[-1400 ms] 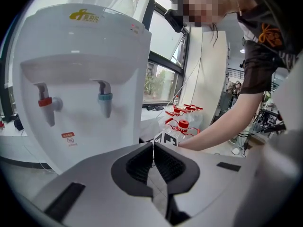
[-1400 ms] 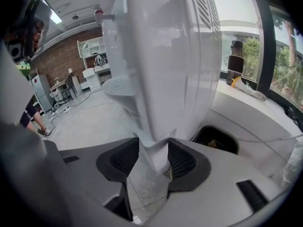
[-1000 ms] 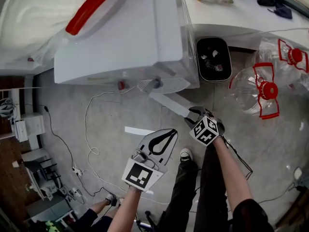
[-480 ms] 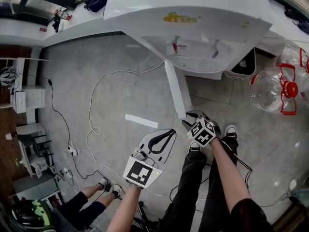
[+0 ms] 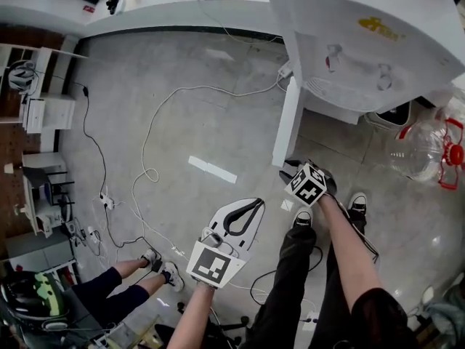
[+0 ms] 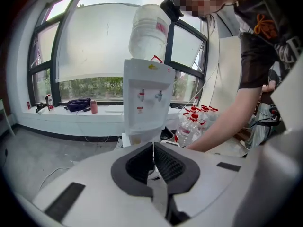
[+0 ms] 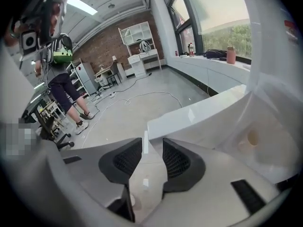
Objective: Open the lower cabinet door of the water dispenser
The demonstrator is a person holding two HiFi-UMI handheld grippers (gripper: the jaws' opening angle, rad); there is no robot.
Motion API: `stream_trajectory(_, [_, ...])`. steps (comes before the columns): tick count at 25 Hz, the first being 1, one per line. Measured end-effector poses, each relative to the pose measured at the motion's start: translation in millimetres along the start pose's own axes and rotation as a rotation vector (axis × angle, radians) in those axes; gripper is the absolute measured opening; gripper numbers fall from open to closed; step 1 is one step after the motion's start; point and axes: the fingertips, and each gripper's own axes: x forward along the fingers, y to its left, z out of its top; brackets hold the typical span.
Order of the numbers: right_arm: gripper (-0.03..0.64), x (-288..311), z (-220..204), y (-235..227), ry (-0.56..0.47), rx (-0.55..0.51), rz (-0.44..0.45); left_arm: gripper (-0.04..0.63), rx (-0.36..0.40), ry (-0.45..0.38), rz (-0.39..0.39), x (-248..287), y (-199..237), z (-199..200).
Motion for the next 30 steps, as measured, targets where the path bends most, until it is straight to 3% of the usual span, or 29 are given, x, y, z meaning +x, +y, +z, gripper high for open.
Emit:
stream_trajectory(8, [0.147, -61.4, 26.1, 12.1, -0.064, 0.132, 0.000, 0.017, -0.055, -0.024, 0.040, -25.4, -3.8, 26.2])
stream_trajectory(13, [0.147, -144.5, 72.9, 13.0, -0.194, 0.222, -0.029, 0.017, -0.055, -0.044, -0.006, -38.1, -21.9, 70.3])
stream_trajectory(21, [0.117, -282.8, 139.0, 14.9, -0.333, 0.208, -0.151, 0.017, -0.010, -0.095, -0.050, -57.8, -33.0, 131.0])
stream_trajectory(30, [0.113, -441.1, 189.8, 78.7, -0.487, 0.311, -0.217, 0.017, 0.015, -0.119, -0.106, -121.5, -69.5, 189.2])
